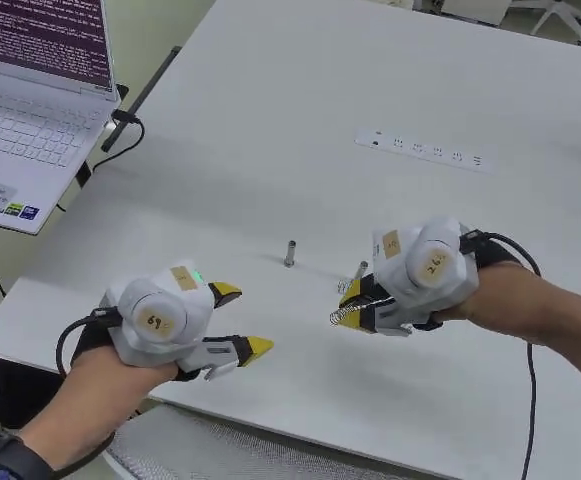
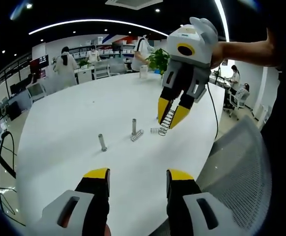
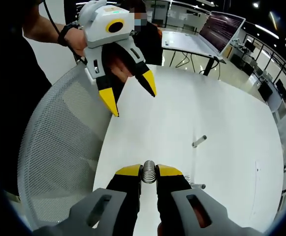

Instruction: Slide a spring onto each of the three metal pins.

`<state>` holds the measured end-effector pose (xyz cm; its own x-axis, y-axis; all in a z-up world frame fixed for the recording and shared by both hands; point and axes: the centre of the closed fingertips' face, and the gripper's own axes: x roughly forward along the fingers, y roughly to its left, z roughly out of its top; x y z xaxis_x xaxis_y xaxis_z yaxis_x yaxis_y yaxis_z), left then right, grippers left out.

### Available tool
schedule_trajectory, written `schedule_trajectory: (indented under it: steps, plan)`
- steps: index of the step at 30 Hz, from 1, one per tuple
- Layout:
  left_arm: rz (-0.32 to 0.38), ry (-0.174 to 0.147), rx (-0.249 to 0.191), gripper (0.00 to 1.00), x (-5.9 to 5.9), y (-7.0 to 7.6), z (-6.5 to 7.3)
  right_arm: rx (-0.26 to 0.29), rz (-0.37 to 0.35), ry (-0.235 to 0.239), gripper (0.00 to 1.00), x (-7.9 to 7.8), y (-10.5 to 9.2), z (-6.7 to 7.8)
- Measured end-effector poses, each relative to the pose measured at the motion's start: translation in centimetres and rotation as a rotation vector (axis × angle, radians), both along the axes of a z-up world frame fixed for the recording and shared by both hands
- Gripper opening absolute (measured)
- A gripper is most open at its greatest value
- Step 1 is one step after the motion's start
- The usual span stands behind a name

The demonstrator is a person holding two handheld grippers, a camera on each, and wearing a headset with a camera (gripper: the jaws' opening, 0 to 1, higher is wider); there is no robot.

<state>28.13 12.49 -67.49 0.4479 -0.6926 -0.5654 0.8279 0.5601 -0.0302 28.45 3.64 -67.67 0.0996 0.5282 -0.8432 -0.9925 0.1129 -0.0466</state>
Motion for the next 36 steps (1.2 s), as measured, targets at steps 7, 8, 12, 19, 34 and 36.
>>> schedule_trajectory:
  steps: [7, 8, 12, 19, 34, 36]
  plan:
    - [0.018, 0.011, -0.001, 0.46, -0.1, 1.2, -0.2, -0.007, -0.031, 0.0, 0.09, 1.7, 1.0, -0.1]
    - [0.021, 0.011, -0.001, 0.47, -0.1, 1.3, -0.3, -0.009, -0.034, -0.002, 0.09, 2.1, 1.1, -0.1]
    - [0.034, 0.012, -0.002, 0.5, 0.0, 1.7, -0.4, -0.009, -0.057, -0.004, 0.09, 3.2, 1.4, -0.3]
    - [0.056, 0.019, -0.008, 0.56, 0.1, 2.4, -0.6, -0.012, -0.072, 0.002, 0.09, 4.4, 2.1, -0.7]
    - [0.101, 0.027, -0.048, 0.58, 0.8, 2.9, -0.6, -0.062, -0.114, 0.018, 0.09, 7.2, 2.0, -3.4]
    - [0.104, 0.029, -0.049, 0.59, 0.9, 3.0, -0.6, -0.061, -0.119, 0.02, 0.09, 7.6, 2.0, -3.4]
